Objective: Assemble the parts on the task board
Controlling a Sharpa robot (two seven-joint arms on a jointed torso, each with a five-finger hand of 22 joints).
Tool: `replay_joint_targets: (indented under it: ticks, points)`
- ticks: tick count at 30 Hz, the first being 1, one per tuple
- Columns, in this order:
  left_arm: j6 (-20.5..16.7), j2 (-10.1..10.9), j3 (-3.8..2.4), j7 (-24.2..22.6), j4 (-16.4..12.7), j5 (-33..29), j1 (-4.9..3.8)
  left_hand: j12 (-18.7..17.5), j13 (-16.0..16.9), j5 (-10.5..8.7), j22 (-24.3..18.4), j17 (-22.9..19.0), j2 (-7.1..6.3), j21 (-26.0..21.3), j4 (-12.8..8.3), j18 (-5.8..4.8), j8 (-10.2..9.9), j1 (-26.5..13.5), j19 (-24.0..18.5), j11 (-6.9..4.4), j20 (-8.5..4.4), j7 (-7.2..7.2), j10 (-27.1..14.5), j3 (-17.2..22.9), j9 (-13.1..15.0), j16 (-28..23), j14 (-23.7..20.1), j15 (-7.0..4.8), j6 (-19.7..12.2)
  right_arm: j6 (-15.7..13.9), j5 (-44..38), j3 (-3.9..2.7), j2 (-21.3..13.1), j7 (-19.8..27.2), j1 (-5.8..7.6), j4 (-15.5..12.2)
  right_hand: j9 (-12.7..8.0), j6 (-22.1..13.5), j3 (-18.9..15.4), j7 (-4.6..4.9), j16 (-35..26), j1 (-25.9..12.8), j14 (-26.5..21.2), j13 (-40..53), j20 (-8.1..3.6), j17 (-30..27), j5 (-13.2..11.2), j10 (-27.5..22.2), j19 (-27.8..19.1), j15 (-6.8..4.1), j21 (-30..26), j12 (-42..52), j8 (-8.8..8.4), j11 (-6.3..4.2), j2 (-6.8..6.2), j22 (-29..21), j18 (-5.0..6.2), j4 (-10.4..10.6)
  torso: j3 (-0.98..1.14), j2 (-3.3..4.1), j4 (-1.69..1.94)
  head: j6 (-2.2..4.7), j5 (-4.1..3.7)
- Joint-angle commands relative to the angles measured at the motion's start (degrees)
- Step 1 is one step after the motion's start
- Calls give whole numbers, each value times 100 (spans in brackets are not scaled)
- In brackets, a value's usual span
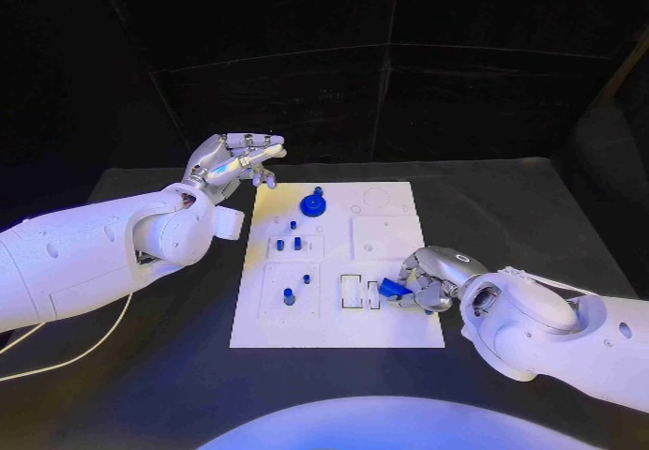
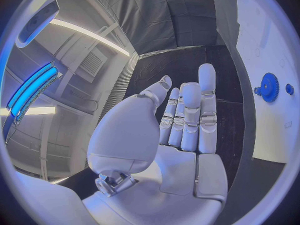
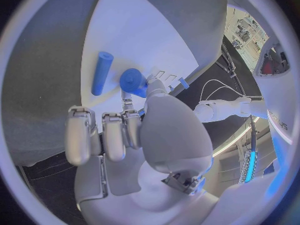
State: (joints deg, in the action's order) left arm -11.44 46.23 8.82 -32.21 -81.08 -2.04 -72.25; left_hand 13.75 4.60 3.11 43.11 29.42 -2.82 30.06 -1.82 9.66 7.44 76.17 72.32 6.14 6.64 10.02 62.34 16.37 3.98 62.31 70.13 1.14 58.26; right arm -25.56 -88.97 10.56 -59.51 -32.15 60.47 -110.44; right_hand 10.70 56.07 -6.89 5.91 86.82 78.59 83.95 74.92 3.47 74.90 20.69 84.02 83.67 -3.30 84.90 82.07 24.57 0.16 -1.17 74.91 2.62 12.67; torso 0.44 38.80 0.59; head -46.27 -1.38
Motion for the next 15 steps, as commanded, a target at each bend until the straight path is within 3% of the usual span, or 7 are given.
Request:
replay_joint_targets:
  ticks: [1, 8, 15]
  points:
    - [72, -3, -4, -29, -5, -12, -7, 36, -7, -3, -6, -9, 9, -29, 3, 78, 31, 40, -33, -2, 11, 28, -48, -36, -6, -36, -24, 2, -14, -460, 32, 3, -36, 179, -5, -130, 120, 317, 41, -224, 40, 131, 471, 738, -60, 824, 182, 156, 56, -60, 63, 89, 52, -74, 194, 751, -62, 24, 4, -6, -1, -4, -7]
    - [82, -24, -3, -31, 4, -12, -5, 36, -7, -3, -6, -9, 9, -29, 3, 78, 31, 40, -33, -2, 11, 28, -48, -36, -6, -36, -24, 2, -14, -977, 358, 0, -77, 462, -4, -327, 200, 511, 29, -314, 71, -9, 487, 872, -138, 899, 316, 255, 154, -135, 139, 196, 40, -152, 251, 877, -95, 151, -1, -9, 8, 20, -13]
    - [84, -35, 1, -28, 7, -12, -3, 36, -7, -3, -6, -9, 9, -29, 3, 78, 31, 40, -33, -2, 11, 28, -48, -36, -6, -36, -24, 2, -14, -951, 760, -1, 46, 503, -3, -285, 264, 592, -10, -344, 71, -151, 487, 886, -170, 902, 442, 271, 161, -162, 144, 193, 14, -179, 276, 887, -98, 285, -5, -9, 8, 33, 7]
